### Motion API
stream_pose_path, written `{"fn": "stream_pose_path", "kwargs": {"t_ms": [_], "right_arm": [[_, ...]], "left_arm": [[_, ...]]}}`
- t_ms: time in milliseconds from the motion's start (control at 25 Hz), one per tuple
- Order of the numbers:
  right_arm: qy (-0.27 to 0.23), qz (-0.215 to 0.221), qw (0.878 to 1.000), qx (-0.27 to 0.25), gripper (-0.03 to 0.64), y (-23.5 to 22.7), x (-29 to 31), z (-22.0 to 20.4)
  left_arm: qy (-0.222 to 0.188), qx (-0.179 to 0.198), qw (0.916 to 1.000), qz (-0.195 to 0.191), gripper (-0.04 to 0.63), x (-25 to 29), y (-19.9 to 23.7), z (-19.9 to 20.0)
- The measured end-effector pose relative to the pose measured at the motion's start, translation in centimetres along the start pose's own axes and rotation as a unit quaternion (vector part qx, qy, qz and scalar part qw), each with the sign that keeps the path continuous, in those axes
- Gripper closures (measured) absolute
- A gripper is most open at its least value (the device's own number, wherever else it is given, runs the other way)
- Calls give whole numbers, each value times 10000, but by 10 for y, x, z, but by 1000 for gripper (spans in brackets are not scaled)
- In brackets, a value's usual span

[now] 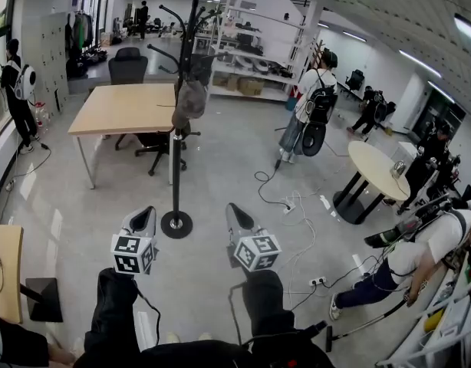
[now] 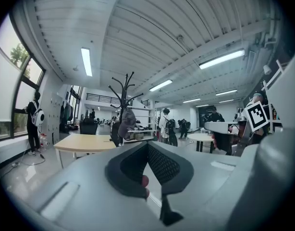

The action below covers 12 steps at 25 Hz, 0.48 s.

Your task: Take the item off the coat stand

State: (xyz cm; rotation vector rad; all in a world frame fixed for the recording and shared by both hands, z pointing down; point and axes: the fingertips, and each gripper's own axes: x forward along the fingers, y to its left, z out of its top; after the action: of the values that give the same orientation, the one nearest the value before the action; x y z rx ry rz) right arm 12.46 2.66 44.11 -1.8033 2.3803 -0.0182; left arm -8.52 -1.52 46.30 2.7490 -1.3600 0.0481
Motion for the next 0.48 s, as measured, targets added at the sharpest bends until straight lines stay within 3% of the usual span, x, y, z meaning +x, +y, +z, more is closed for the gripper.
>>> {"fn": "stream_pose_path", "kwargs": {"t_ms": [480], "right_arm": [[178, 197, 9996, 92, 615, -15, 2, -12]], "left_arm": [[-3, 9, 9998, 176, 594, 9, -13, -3]]}}
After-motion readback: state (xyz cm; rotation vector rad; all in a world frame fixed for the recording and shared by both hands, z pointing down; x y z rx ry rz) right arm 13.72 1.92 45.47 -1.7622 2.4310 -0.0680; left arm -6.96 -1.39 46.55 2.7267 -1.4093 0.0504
